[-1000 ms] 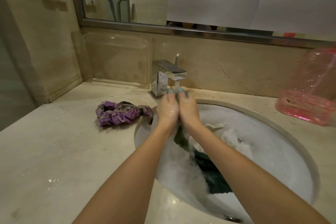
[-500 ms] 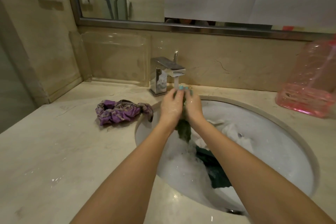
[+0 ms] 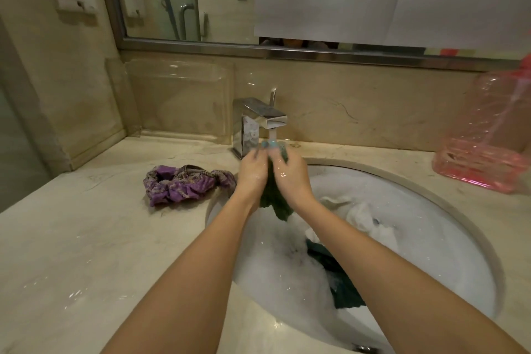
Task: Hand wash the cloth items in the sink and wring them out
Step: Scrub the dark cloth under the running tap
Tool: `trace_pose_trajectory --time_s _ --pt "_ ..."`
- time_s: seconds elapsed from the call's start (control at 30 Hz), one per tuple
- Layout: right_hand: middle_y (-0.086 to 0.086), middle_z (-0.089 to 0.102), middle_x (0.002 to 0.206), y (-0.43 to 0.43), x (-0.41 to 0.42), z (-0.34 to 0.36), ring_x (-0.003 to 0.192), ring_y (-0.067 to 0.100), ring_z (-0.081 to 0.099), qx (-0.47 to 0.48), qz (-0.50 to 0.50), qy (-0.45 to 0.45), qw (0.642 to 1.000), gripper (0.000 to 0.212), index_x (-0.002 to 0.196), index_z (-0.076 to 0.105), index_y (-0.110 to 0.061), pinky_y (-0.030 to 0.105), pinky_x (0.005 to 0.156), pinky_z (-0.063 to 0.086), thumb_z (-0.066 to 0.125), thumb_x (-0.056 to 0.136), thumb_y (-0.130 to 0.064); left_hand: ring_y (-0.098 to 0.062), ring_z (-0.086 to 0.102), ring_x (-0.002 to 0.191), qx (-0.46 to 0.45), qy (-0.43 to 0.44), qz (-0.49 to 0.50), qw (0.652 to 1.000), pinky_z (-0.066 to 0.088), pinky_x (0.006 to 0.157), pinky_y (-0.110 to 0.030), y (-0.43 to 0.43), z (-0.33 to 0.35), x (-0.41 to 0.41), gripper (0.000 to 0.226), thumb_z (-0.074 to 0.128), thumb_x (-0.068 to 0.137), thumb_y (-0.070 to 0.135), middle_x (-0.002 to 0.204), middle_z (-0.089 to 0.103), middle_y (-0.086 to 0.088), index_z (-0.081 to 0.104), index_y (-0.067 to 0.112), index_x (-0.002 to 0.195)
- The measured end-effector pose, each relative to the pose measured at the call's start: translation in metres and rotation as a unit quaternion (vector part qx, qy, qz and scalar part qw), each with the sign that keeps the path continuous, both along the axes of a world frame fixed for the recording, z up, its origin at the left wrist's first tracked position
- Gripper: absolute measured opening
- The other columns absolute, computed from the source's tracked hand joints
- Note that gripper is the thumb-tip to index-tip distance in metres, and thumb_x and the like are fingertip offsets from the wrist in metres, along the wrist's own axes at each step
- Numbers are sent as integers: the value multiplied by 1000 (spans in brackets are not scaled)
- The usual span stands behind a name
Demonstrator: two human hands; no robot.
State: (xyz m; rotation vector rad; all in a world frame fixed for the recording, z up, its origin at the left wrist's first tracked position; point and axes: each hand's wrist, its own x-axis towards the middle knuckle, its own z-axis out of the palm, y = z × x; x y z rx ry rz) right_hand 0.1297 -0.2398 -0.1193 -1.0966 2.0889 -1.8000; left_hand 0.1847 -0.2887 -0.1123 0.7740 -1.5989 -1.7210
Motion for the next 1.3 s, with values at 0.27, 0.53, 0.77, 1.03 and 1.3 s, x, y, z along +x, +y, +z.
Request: trace_pose_trajectory --time_s 0.27,0.53,0.77,1.03,1.3 --pt "6 64 110 3 -30 7 101 22 61 43 -44 -99 993 40 117 58 -14 27 60 47 38 101 -46 -27 58 116 -3 10 -68 998 48 101 -48 -2 0 6 38 47 101 39 124 59 -10 52 16 131" --pt "8 54 129 37 -76 -6 108 27 60 155 182 -100 966 61 134 49 -30 35 83 55 73 81 -11 -29 58 115 8 58 32 998 49 99 -52 -23 -1 17 50 67 91 20 126 58 -9 44 19 136" --pt "-9 61 111 39 -69 -6 94 8 55 132 44 6 990 33 120 63 -20 16 65 44 69 88 -24 -23 63 100 45 149 19 988 56 82 -36 -19 -1 13 26 57 96 9 107 62 -7 50 15 121" --pt "-2 68 98 33 -45 -9 97 14 61 143 175 -27 974 7 93 67 -19 33 87 47 61 94 -24 -30 59 110 150 191 -28 970 52 92 -51 -19 5 16 36 56 96 8 119 58 -14 46 19 129" --pt "14 61 111 44 -58 11 106 31 60 -4 90 -273 958 11 99 60 -14 41 83 53 55 97 -23 -19 59 100 -247 -256 -97 929 52 83 -31 -11 -8 15 53 55 91 56 118 61 -6 51 15 124"
